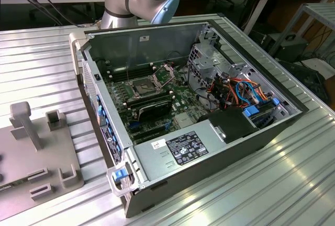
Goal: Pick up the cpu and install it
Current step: 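Reach for the cpu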
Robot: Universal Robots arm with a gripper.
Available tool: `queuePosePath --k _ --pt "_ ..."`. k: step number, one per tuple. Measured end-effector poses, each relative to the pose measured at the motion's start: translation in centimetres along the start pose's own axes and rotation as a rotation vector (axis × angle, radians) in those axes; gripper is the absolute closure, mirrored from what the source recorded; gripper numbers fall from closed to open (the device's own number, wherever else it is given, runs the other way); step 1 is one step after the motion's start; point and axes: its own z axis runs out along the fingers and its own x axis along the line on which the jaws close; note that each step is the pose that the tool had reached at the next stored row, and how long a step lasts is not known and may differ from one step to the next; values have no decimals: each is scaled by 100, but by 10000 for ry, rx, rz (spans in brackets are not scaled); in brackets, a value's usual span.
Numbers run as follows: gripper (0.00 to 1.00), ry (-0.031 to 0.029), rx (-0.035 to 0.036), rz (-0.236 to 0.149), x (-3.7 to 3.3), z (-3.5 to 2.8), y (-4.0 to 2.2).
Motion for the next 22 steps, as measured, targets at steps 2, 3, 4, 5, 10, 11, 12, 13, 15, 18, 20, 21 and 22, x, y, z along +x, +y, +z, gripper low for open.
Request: queuePosePath --k 2,3,4,5,10,11,12,13,15,18,20,21,22 --pt "89 0 0 0 0 34 -1" --pt "89 1 0 0 0 47 -2" --pt "89 1 0 0 0 58 -2" --pt "89 1 1 0 0 69 -3" --pt "89 2 1 0 8 118 -5" --pt "89 1 1 0 13 124 -7" --pt "89 1 0 -1 17 129 -9" --pt "89 1 1 -1 22 135 -13" --pt "89 1 1 1 34 144 -22" --pt "89 1 1 -1 53 161 -34" --pt "89 1 0 0 65 172 -42" --pt "89 0 0 0 71 177 -46" --pt "89 1 1 1 76 182 -51"
